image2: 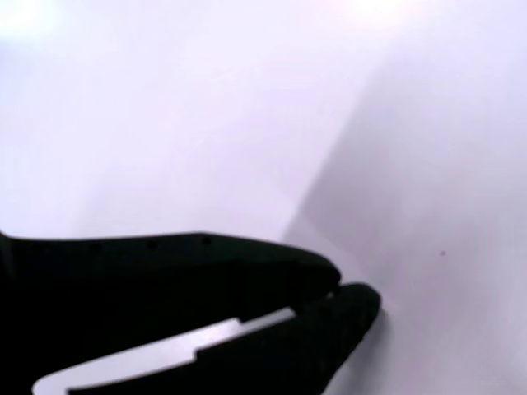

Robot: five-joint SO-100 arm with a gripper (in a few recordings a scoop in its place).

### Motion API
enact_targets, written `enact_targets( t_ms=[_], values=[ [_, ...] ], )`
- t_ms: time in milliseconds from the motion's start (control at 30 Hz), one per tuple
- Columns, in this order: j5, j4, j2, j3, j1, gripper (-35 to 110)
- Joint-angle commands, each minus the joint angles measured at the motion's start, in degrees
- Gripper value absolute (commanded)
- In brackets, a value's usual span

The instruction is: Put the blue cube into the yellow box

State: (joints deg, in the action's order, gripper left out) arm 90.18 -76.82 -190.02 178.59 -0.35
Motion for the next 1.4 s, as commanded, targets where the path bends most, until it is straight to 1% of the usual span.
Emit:
enact_targets(
  t_ms=[0, 367, 467, 567, 667, 767, 933, 1100, 1233, 1367],
  values=[
    [1.2, -1.0, -1.6, 1.6, 0.8, 0],
    [0.1, -0.9, -1.7, 1.6, 0.1, 0],
    [3.2, -0.1, -1.6, 1.6, 0.1, 0],
    [3.9, 8.2, 1.4, 0.9, 0.4, 1],
    [3.9, 18.6, 10.1, -4.3, -0.4, 9],
    [1.3, 26.9, 19.2, -11.5, -2.8, 15],
    [-2.9, 36.1, 29.4, -20.5, -6.3, 28],
    [-1.9, 42.7, 36.3, -26.5, -10.5, 40],
    [-2.2, 48.5, 45.9, -33.8, -12.7, 45],
    [-1.2, 56.7, 55.5, -40.3, -13.7, 48]
  ],
)
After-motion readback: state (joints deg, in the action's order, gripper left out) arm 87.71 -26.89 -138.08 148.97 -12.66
